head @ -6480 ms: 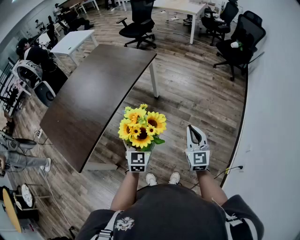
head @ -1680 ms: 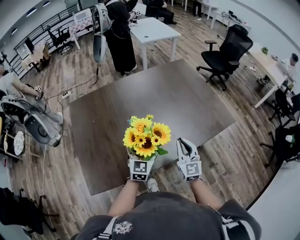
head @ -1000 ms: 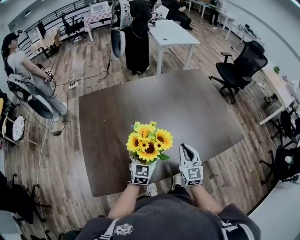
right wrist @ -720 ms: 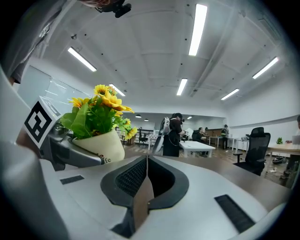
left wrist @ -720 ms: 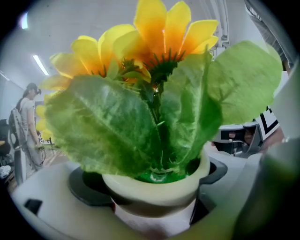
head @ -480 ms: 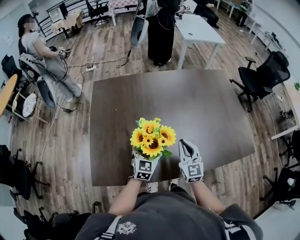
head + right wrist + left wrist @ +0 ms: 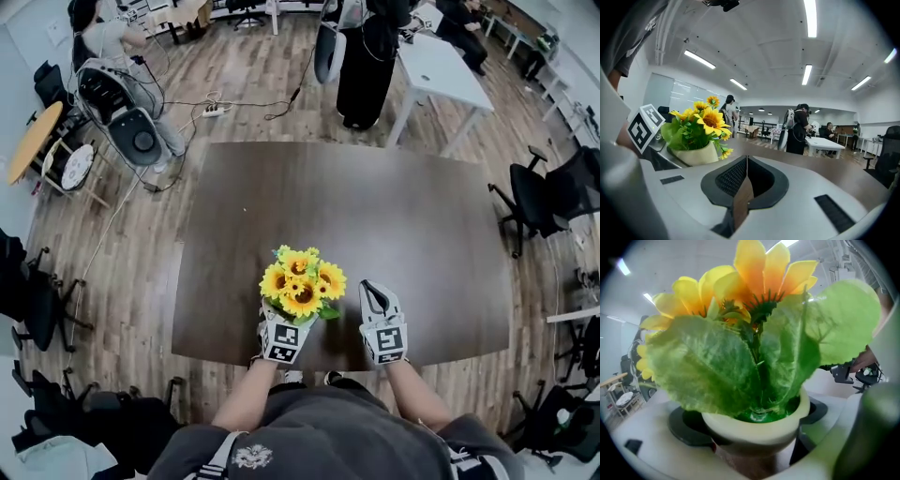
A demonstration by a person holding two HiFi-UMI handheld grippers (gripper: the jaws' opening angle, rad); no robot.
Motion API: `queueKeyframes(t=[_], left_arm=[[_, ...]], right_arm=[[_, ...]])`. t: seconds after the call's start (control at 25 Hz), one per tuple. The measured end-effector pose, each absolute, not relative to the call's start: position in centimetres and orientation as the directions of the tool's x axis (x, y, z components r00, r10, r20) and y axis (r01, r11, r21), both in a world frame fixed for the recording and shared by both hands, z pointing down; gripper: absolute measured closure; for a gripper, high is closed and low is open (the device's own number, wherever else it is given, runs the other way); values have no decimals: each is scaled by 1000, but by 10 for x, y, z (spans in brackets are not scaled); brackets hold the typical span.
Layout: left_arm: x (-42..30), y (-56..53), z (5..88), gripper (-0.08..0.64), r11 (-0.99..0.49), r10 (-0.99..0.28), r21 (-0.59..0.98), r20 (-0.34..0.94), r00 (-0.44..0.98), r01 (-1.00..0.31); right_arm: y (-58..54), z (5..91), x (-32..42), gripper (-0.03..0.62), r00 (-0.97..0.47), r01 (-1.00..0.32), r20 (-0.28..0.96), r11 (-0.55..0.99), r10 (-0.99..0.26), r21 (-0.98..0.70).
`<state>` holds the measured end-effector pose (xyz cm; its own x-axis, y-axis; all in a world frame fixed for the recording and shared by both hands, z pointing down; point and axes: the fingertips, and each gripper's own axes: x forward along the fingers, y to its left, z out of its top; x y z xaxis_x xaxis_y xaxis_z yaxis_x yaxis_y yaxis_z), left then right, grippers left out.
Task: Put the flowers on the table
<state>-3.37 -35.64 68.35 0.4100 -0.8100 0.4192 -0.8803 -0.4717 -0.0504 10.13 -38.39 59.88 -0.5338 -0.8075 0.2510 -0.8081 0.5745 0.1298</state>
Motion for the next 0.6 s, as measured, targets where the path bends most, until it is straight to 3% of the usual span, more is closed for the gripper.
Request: queueKeyframes(t=[0.6], left_arm=[[-45,-386,726,15,-369,-798,6,511,320,-930]], right_arm=[[-403,662,85,566,-599,-763,353,646,-719,20]])
